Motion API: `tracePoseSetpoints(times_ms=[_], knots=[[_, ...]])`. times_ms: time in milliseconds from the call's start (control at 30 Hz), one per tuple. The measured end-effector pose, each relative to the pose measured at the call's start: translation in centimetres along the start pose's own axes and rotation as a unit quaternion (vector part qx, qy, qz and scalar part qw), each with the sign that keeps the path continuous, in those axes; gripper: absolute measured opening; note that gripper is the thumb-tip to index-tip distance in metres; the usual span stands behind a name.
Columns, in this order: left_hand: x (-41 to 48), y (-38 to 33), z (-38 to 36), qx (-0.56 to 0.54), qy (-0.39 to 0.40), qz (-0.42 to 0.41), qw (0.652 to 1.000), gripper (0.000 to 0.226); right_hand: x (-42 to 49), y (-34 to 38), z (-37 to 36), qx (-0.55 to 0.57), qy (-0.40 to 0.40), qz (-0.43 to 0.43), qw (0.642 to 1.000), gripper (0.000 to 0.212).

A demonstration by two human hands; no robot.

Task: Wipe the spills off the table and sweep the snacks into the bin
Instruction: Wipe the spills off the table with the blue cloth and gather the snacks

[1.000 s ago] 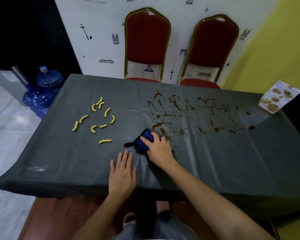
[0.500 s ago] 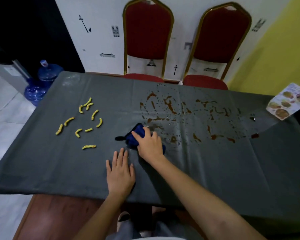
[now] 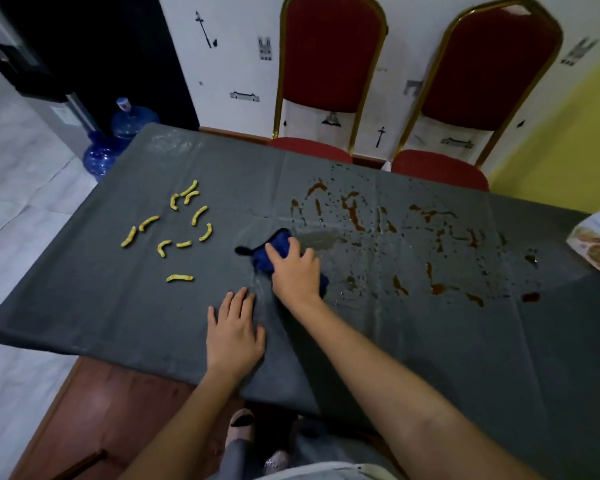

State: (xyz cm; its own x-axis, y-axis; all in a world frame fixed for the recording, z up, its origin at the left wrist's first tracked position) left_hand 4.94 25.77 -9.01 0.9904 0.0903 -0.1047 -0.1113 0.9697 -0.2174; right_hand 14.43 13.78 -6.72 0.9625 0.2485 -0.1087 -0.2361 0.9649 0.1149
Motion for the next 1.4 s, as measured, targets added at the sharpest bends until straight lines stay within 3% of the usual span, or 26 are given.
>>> tracePoseSetpoints(times_ms=[167, 433, 800, 933, 1167, 1267, 1400], knots=[[1.3, -2.6, 0.7, 0.007, -0.021, 0.030, 0.999, 0.053, 2.0, -3.7, 0.8, 0.022, -0.019, -0.038, 0.999, 0.060], [1.3, -4.7, -0.7, -0.018, 0.046, -0.071, 0.996, 0.065, 2.4, -10.6, 1.4, 0.038, -0.016, -0.195, 0.980, 0.060], [1.2, -5.1, -1.2, -0.030, 0.037, -0.042, 0.998, 0.062, -4.5, -6.0, -0.1, 0.017, -0.015, -0.063, 0.998, 0.063], [1.6, -5.5, -1.0, -0.021, 0.039, -0.054, 0.998, 0.060, -3.5, -10.8, 0.9, 0.016, -0.037, -0.119, 0.992, 0.063], [1.5, -5.9, -0.9, -0.037, 0.034, -0.047, 0.998, 0.061, -3.1, -19.5, 2.0, 0.041, -0.027, -0.305, 0.951, 0.057], [1.7, -6.1, -0.7, -0.039, 0.020, -0.024, 0.999, 0.062, -3.5, -16.9, 2.1, 0.046, -0.031, -0.275, 0.960, 0.057], [1.5, -7.6, -1.0, -0.031, 0.005, -0.082, 0.996, 0.052, -6.3, -11.3, 1.2, 0.026, -0.043, -0.183, 0.982, 0.061]])
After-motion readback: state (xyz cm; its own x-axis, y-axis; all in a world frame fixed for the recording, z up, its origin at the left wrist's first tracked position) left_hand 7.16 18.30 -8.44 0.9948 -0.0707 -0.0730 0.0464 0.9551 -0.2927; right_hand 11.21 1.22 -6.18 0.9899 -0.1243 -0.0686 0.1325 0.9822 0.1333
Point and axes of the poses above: each hand's wrist, its own x-axis towards the middle knuckle, its own z-axis out of the back of the hand, y = z × x, the point moved 2 cm from there along x, towards the middle knuckle, and after that the axes turned 7 degrees about z, right-handed, at the moved point
